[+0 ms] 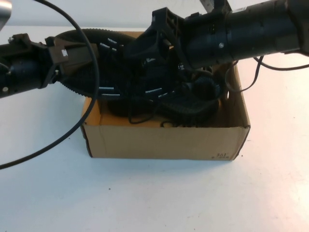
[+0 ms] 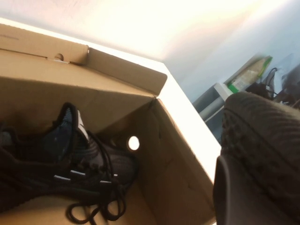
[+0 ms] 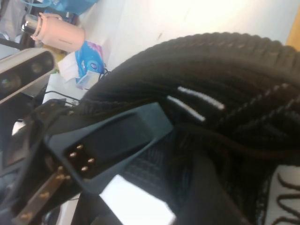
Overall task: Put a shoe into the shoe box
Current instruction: Place the shoe in the shoe box
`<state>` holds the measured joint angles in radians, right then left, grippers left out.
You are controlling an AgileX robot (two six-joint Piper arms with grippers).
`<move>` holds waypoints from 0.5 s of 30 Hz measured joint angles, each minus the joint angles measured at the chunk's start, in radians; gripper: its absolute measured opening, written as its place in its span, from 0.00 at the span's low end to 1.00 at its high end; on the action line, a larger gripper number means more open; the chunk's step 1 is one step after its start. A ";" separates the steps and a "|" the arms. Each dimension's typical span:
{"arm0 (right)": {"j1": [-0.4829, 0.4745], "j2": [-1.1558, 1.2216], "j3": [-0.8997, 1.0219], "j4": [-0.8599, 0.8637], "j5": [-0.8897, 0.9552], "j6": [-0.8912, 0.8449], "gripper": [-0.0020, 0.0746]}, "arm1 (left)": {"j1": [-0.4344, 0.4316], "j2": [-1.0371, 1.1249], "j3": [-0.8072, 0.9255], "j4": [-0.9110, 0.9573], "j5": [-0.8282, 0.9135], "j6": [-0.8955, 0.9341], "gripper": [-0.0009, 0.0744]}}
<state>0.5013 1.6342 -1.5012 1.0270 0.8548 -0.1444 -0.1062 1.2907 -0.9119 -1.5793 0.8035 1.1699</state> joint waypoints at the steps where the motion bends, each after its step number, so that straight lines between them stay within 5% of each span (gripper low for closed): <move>1: 0.000 0.007 0.000 0.000 -0.002 0.000 0.50 | 0.002 0.000 0.000 0.002 -0.002 0.000 0.19; 8: -0.004 0.023 0.000 -0.014 -0.013 -0.050 0.11 | 0.006 0.000 0.002 0.004 -0.010 0.006 0.19; 15: -0.004 0.024 0.000 -0.018 -0.004 -0.086 0.07 | 0.008 0.000 0.002 0.008 -0.005 0.006 0.19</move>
<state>0.4975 1.6585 -1.5012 1.0088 0.8504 -0.2302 -0.0986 1.2907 -0.9102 -1.5716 0.7987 1.1755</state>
